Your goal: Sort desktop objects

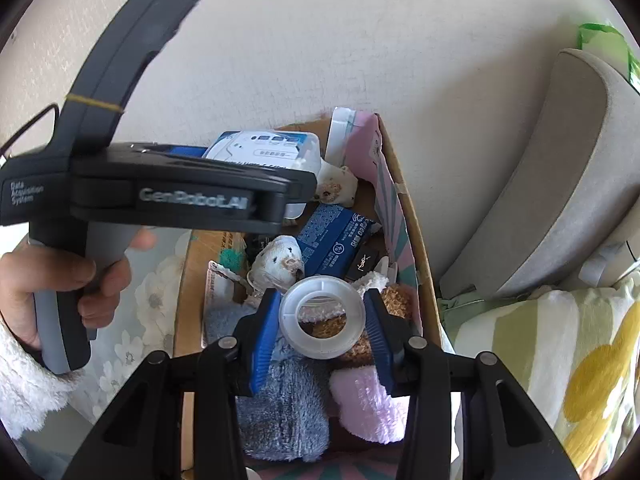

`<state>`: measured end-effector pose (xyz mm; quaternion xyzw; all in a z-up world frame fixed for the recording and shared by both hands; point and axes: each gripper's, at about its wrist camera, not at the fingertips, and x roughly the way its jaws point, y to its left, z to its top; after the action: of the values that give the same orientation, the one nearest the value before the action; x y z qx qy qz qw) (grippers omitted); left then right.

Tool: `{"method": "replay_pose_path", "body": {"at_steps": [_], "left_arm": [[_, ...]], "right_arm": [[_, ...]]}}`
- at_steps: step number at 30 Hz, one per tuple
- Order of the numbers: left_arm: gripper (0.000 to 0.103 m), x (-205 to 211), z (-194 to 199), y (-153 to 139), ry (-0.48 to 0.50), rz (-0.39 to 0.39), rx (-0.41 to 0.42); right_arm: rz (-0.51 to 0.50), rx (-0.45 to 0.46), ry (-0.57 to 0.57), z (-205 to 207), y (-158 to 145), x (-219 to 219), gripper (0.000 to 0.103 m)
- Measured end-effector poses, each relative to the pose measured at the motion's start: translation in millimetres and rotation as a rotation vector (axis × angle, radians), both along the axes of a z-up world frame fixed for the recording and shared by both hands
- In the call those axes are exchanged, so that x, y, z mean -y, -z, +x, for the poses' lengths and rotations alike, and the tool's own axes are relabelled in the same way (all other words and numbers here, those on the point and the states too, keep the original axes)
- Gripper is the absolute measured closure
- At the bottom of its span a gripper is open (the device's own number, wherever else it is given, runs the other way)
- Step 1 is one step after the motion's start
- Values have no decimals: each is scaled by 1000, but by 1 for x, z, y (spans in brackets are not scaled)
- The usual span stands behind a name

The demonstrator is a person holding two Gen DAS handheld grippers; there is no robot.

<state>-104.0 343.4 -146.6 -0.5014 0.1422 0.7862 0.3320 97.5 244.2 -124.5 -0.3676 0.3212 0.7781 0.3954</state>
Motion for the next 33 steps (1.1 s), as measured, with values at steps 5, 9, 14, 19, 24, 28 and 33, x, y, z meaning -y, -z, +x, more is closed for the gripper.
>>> {"method": "replay_pose_path", "body": {"at_steps": [5,9,14,19,24,28,33], "left_arm": [[0,2,-3,-1,-10,29,20],[0,2,1,-3,0,18,-6],[0,3,3,-5,4,25,-5],[0,3,5,-7,-1,35,-9],[0,11,10,-16,-12,12,10],[0,28,14,-25,-48,25,21],[0,67,22,-41,-97,36,-4]], "right_arm": [[3,38,17,-2,13,-6,13],[-10,16,36,2,16,-6,8],[1,15,40,4,17,-2,1],[5,11,43,5,16,1,1],[5,17,67,8,12,3,1],[9,31,86,9,7,5,1],[23,26,89,5,-5,14,1]]}}
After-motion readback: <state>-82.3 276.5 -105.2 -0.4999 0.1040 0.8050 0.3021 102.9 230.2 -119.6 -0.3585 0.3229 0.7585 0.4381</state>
